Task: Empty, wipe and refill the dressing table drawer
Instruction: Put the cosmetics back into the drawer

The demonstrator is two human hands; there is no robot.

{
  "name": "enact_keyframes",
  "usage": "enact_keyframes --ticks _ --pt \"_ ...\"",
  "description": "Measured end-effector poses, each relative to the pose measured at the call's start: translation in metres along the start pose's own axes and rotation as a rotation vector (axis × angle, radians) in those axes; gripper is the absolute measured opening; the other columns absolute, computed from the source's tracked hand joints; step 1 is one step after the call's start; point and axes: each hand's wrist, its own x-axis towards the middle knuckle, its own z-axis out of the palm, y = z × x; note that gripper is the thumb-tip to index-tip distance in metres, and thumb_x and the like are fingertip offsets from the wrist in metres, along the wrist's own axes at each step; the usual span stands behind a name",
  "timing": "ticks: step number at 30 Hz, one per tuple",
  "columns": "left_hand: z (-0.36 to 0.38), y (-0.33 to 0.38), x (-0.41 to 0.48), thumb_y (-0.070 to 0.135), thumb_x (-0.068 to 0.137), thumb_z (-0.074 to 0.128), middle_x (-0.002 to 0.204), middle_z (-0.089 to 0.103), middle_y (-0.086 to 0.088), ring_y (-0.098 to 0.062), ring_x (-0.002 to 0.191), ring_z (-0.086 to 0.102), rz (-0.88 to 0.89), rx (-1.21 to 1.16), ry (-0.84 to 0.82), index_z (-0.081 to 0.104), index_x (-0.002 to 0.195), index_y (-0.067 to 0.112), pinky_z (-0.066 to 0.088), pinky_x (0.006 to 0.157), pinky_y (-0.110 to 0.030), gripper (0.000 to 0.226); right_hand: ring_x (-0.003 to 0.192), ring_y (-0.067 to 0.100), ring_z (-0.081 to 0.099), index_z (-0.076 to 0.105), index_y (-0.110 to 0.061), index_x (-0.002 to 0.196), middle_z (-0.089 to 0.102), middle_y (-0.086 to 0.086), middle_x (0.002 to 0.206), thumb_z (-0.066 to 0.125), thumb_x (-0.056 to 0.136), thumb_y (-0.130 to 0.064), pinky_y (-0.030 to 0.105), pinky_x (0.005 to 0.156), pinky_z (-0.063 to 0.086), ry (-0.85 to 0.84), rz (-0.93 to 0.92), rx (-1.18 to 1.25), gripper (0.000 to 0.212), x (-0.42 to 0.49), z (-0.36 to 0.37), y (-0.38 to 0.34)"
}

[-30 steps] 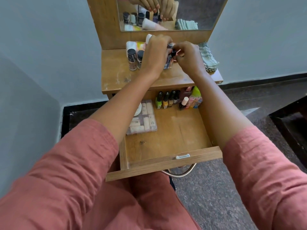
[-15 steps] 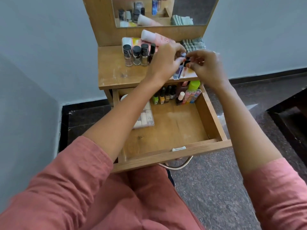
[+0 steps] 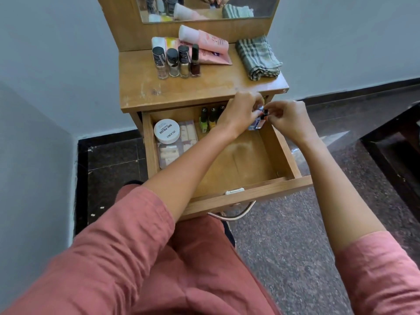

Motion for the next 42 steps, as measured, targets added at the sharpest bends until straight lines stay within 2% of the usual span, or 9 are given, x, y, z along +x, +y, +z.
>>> enact_keyframes --ticks 4,8,12,16,23,30,36,42 --pt "0.017 -0.005 -0.001 0.012 0.084 0.062 0.102 0.061 -0.009 -0.026 0.092 0.061 -0.014 0.075 -0.023 0.064 0.098 0.008 0.046 0.072 -0.031 0.015 0.096 0.031 0.064 0.066 -0.009 0.107 0.068 0.016 0.105 0.053 0.080 -0.003 0.046 0.086 0.052 -0.046 0.057 -0.090 0.031 -0.001 0.012 0.013" --pt "0.028 -0.010 -0.001 0.013 0.086 0.061 0.106 0.060 -0.009 -0.025 0.095 0.061 -0.013 0.088 -0.016 0.063 0.101 0.007 0.046 0.073 -0.029 0.016 0.099 0.029 0.059 0.067 -0.013 0.107 0.064 0.010 0.107 0.056 0.081 -0.006 0.043 0.083 0.050 -0.031 0.068 -0.184 0.029 0.000 0.022 0.017" --pt "0.034 -0.013 -0.001 0.012 0.086 0.060 0.104 0.061 -0.009 -0.024 0.094 0.062 -0.018 0.071 0.021 0.063 0.098 0.006 0.047 0.071 -0.028 0.013 0.103 0.032 0.052 0.065 -0.015 0.111 0.057 0.014 0.106 0.055 0.083 -0.007 0.048 0.083 0.048 -0.040 0.054 -0.237 0.031 0.001 0.029 0.021" --pt "0.039 -0.014 0.001 0.011 0.087 0.059 0.105 0.061 -0.010 -0.024 0.095 0.062 -0.033 0.063 0.034 0.063 0.099 0.006 0.045 0.071 -0.025 0.014 0.100 0.034 0.049 0.064 -0.016 0.114 0.056 0.015 0.105 0.055 0.083 -0.006 0.045 0.083 0.047 -0.025 0.050 -0.304 0.034 0.001 0.033 0.024" --pt "0.047 -0.011 0.001 0.010 0.088 0.057 0.108 0.060 -0.012 -0.029 0.096 0.061 -0.043 0.059 0.047 0.061 0.099 0.003 0.050 0.076 -0.034 0.014 0.097 0.035 0.049 0.065 -0.012 0.110 0.056 0.016 0.103 0.052 0.082 -0.004 0.043 0.078 0.045 0.014 0.043 -0.344 0.032 0.001 0.038 0.026" --pt "0.044 -0.007 0.000 0.009 0.087 0.059 0.108 0.059 -0.013 -0.031 0.097 0.061 -0.059 0.038 0.040 0.061 0.101 0.002 0.051 0.079 -0.039 0.016 0.098 0.035 0.048 0.062 -0.006 0.103 0.056 0.016 0.102 0.050 0.081 -0.003 0.043 0.075 0.044 0.031 0.062 -0.337 0.025 0.001 0.040 0.026" --pt "0.036 -0.003 -0.002 0.007 0.087 0.058 0.107 0.060 -0.013 -0.029 0.097 0.061 -0.060 -0.004 0.058 0.061 0.101 0.002 0.051 0.080 -0.039 0.015 0.100 0.031 0.052 0.063 -0.008 0.100 0.060 0.012 0.103 0.053 0.080 -0.004 0.038 0.077 0.043 0.030 0.110 -0.243 0.023 0.000 0.034 0.024" --pt "0.012 -0.006 -0.008 0.006 0.084 0.061 0.104 0.063 -0.013 -0.026 0.094 0.063 -0.018 -0.044 0.147 0.062 0.101 0.001 0.051 0.081 -0.037 0.018 0.096 0.028 0.058 0.067 -0.009 0.092 0.065 0.009 0.098 0.052 0.080 -0.004 0.035 0.074 0.046 0.171 0.139 -0.102 0.020 0.007 0.022 0.006"
